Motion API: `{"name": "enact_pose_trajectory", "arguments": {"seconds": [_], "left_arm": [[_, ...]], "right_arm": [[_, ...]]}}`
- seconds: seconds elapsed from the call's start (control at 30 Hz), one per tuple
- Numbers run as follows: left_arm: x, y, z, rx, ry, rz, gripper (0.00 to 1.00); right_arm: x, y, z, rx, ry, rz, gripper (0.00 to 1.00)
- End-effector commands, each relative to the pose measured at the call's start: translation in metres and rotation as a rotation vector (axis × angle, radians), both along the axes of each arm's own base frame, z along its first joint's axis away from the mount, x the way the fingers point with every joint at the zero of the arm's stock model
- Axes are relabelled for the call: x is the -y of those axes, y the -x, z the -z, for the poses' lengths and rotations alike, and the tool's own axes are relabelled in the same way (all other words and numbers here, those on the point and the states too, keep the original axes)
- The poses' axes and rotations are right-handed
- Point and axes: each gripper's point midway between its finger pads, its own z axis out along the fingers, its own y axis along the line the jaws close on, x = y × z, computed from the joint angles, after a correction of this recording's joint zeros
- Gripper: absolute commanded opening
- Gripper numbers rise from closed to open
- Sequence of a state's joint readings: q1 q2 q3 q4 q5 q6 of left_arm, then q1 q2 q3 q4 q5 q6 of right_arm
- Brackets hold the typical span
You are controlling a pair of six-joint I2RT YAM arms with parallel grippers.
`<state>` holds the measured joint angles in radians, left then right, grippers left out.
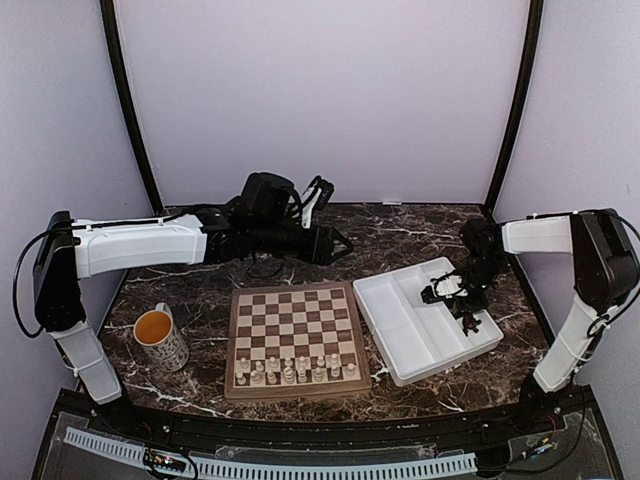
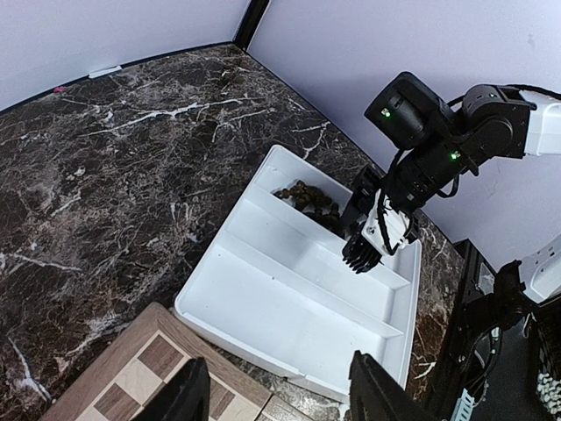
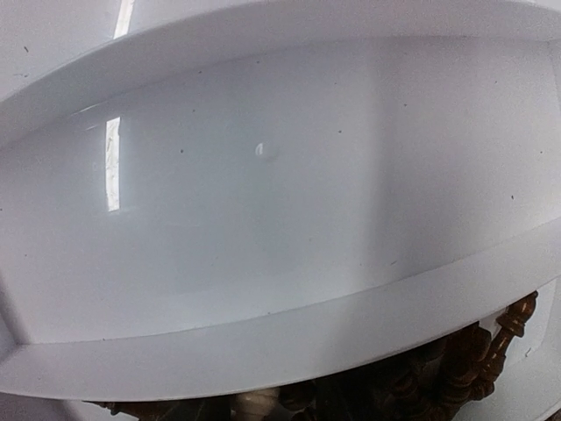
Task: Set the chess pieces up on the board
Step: Pick up the pawn from the storage box.
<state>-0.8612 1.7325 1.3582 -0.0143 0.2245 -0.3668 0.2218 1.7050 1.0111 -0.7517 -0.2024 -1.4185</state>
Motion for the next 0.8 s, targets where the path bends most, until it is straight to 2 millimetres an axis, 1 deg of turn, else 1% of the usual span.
{"name": "enact_pose_trajectory", "arguments": {"seconds": [0.0, 0.1, 0.27, 0.4, 0.57, 0.67, 0.77], "left_arm": [[-0.001, -0.003, -0.006, 0.007, 0.021, -0.007, 0.56], [-0.001, -0.002, -0.004, 0.003, 0.019, -0.007, 0.56], [0.002, -0.002, -0.004, 0.003, 0.023, 0.001, 0.56], [0.002, -0.002, -0.004, 0.006, 0.024, 0.006, 0.56], [0.002, -0.001, -0.003, 0.008, 0.027, 0.009, 0.56], [0.002, -0.001, -0.002, 0.009, 0.031, 0.011, 0.56], [0.001, 0.000, -0.003, 0.012, 0.037, 0.012, 0.56]], "right_arm": [[-0.015, -0.003, -0.013, 0.007, -0.082, 0.001, 0.31], [-0.014, -0.001, -0.018, 0.010, -0.091, 0.008, 0.29], [-0.009, 0.001, -0.022, -0.004, -0.086, 0.032, 0.26], [-0.002, 0.002, -0.025, -0.014, -0.070, 0.058, 0.27], [0.005, 0.007, -0.022, -0.037, -0.039, 0.085, 0.28], [0.007, 0.007, -0.023, -0.040, -0.038, 0.104, 0.26], [0.004, 0.005, -0.029, -0.040, -0.057, 0.117, 0.22]]}}
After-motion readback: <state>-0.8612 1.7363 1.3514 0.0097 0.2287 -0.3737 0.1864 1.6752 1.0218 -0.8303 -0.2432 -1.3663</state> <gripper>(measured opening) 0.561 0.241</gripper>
